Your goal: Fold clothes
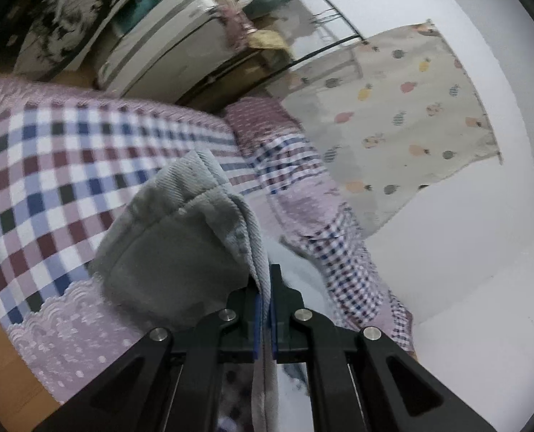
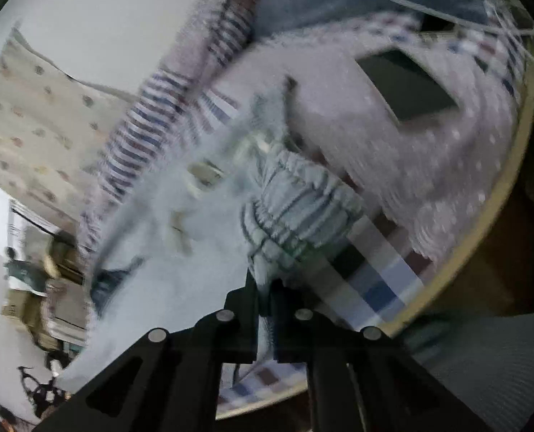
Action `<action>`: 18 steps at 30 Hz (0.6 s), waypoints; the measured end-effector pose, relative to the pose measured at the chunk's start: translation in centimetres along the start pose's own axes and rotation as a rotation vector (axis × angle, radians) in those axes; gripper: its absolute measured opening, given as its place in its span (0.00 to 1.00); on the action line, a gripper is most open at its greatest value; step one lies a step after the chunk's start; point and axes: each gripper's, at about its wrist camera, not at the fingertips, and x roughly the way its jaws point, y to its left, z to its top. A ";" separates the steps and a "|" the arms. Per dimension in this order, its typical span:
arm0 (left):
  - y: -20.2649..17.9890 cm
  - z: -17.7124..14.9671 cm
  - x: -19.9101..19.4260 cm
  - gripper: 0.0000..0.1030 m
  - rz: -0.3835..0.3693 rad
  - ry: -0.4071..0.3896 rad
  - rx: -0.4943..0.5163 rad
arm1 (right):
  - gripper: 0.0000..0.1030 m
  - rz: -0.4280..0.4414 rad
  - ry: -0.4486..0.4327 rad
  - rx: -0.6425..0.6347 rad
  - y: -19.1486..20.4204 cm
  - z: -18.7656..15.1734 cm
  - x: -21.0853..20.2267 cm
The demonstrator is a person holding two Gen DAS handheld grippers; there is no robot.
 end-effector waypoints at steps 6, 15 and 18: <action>-5.0 1.9 -3.7 0.02 -0.117 -0.032 0.029 | 0.02 0.160 -0.120 0.052 1.7 2.7 -6.8; -10.5 1.1 -10.8 0.02 -0.306 -0.029 0.050 | 0.02 0.231 -0.291 -0.010 3.1 5.1 -18.5; -11.4 -0.3 -10.6 0.02 -0.305 0.000 0.073 | 0.02 0.217 -0.346 -0.030 2.3 5.3 -22.6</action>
